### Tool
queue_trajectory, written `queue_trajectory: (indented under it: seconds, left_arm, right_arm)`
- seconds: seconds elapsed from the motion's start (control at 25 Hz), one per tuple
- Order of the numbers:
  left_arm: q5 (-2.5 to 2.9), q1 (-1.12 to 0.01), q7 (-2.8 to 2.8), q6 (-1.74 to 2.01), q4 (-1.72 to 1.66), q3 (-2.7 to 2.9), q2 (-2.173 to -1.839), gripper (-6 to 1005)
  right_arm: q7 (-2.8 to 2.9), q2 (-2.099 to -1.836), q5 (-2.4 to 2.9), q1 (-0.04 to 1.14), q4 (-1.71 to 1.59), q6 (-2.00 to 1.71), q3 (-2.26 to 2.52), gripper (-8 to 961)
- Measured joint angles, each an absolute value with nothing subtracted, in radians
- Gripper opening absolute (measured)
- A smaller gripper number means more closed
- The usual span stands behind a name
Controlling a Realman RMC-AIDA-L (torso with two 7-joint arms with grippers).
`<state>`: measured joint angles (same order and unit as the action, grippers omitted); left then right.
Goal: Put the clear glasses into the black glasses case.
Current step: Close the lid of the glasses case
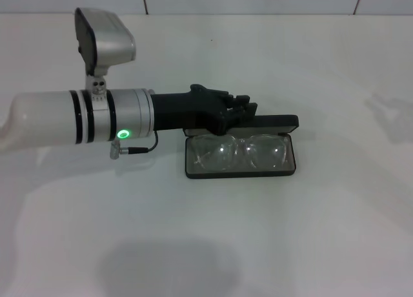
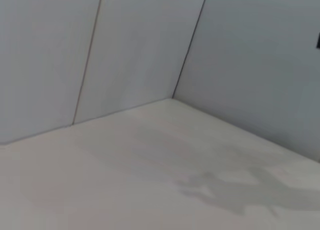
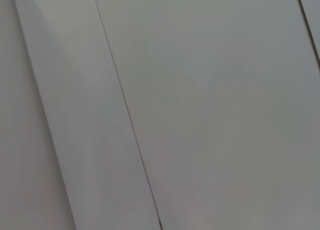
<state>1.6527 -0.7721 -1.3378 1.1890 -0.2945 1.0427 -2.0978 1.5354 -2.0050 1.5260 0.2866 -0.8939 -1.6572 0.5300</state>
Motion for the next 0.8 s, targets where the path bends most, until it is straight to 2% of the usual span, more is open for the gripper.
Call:
queue_trajectory:
  seconds: [0.8]
  left_arm:
    - [1.650,-0.774,-1.300,1.163,-0.249,1.122,-2.104,202]
  right_arm:
    - [1.498,-2.002,1.525,0.299,-0.826,-1.648,0.531,160]
